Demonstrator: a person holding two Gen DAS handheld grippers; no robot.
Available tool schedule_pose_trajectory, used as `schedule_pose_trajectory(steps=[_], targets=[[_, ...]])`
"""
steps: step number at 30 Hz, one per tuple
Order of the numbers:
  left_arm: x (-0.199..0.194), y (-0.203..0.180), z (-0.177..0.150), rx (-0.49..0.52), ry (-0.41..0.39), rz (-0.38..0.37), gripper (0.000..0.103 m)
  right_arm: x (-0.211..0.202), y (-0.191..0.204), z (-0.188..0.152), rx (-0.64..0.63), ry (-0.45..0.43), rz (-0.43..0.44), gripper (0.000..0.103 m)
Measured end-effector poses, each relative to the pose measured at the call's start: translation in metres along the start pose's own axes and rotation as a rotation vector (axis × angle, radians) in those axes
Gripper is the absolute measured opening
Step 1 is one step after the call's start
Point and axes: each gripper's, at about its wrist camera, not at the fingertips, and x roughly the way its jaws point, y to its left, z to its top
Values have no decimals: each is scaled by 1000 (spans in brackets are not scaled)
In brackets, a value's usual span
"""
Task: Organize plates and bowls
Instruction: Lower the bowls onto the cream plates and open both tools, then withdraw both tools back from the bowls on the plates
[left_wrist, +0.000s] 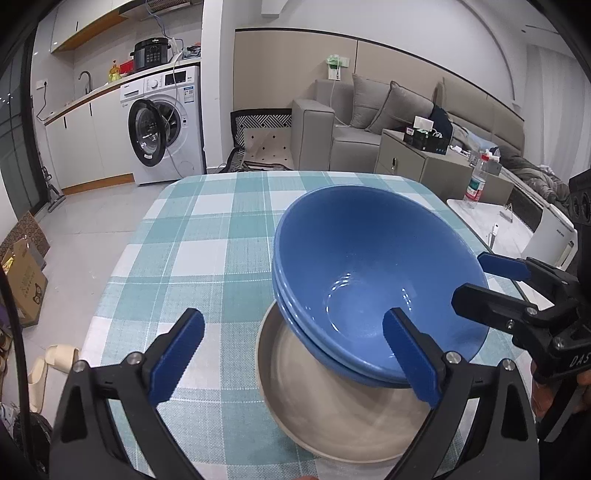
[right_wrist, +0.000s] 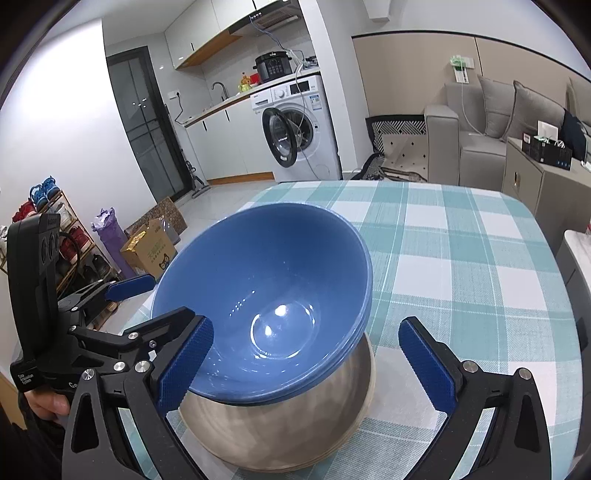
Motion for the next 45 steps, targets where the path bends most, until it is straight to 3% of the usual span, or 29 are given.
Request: schedule_pose_trajectory(steps=[4, 20, 45], targets=[[-5, 3, -3, 12, -30, -2, 103, -5, 2, -3, -20, -24, 1, 102], [-28, 22, -21, 30, -176, -29, 103, -35, 1, -29, -66, -152, -21, 102], [-32, 38, -59, 53, -286, -21, 103, -50, 10, -83, -162, -238, -14, 102]])
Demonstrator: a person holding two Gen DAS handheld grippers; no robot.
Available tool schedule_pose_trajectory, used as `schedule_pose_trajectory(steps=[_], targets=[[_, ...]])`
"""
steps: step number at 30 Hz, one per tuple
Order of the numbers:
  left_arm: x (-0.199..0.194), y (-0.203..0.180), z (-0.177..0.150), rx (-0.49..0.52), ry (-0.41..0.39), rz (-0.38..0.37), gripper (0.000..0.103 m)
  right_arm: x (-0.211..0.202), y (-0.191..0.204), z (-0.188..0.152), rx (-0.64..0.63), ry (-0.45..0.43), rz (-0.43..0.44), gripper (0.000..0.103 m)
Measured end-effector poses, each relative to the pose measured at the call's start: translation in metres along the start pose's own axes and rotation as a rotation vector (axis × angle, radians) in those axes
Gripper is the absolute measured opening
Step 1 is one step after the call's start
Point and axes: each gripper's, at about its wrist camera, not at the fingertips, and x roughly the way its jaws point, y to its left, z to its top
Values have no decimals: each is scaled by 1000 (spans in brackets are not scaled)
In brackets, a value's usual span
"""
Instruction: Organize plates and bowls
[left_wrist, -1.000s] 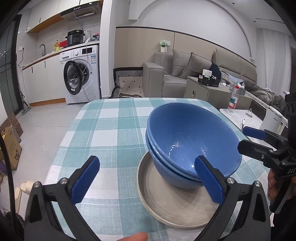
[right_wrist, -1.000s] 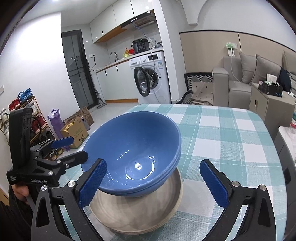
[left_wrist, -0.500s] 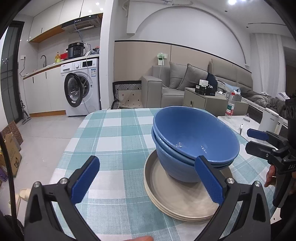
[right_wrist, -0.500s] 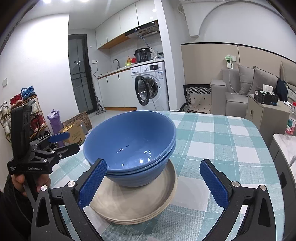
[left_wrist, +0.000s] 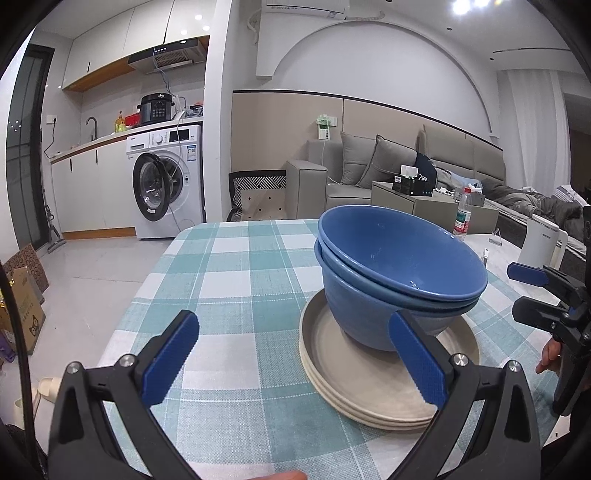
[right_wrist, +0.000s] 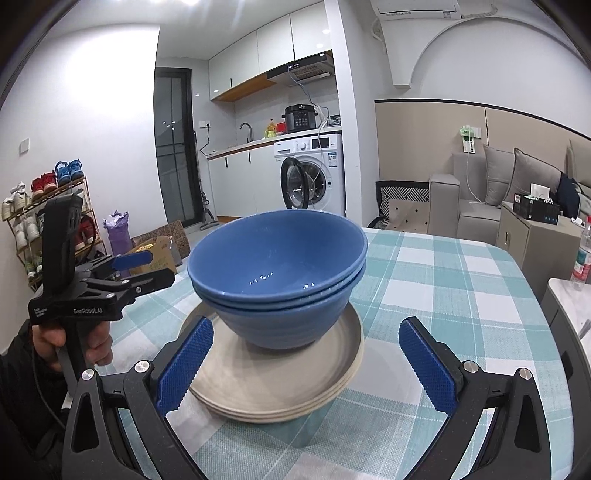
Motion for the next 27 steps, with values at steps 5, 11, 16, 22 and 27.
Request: schedule_pose_trajectory(steps=[5, 11, 16, 22, 27], targets=[[0, -4, -4, 12, -17, -6, 103, -1, 0, -8, 3, 0, 3, 102], [0, -9, -9, 23, -26, -8, 103, -6, 0, -9, 9, -22, 7, 102], [-4, -9, -8, 16, -46, -14, 103, -11, 0, -9, 1, -45, 6, 102], [-7, -11, -9, 22, -65, -1, 103, -9, 5, -10, -32, -42, 17, 102], [-7, -12, -9, 28, -66, -1, 103, -8, 4, -9, -27, -43, 20, 102]])
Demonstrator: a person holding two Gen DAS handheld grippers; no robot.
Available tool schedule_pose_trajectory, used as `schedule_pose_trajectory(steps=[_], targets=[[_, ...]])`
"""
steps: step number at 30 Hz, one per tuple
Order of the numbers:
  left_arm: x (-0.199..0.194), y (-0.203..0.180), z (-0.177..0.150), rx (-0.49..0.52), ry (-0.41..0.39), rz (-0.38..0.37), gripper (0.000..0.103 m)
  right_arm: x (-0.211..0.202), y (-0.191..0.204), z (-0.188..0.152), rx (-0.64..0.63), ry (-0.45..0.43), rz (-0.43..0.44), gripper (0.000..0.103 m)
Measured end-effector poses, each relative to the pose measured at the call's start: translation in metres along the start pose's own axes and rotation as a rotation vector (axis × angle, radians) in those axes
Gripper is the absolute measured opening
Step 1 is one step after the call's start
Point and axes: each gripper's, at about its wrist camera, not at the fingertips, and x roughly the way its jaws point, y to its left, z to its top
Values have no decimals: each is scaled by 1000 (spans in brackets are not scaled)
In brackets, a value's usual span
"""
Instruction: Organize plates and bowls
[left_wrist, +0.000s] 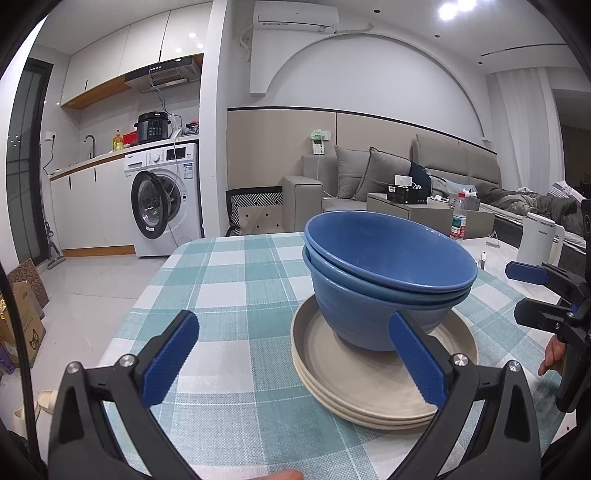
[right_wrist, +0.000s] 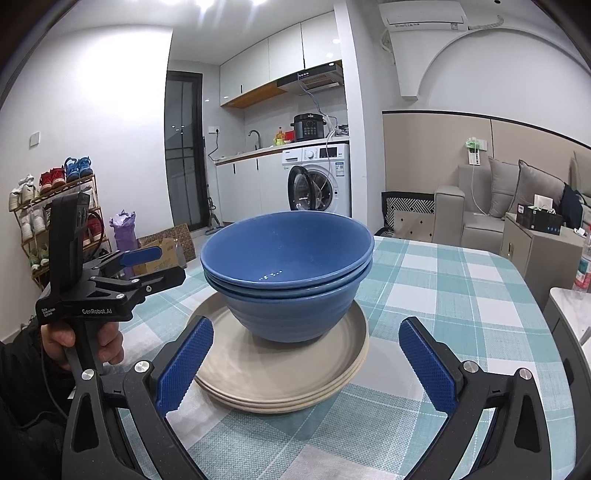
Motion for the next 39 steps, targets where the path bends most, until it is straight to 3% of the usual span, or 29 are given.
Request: schedule_pose_trajectory(steps=[39], targets=[[0, 0, 0, -14, 7, 7, 103, 5, 1, -3, 18, 9, 13, 102]])
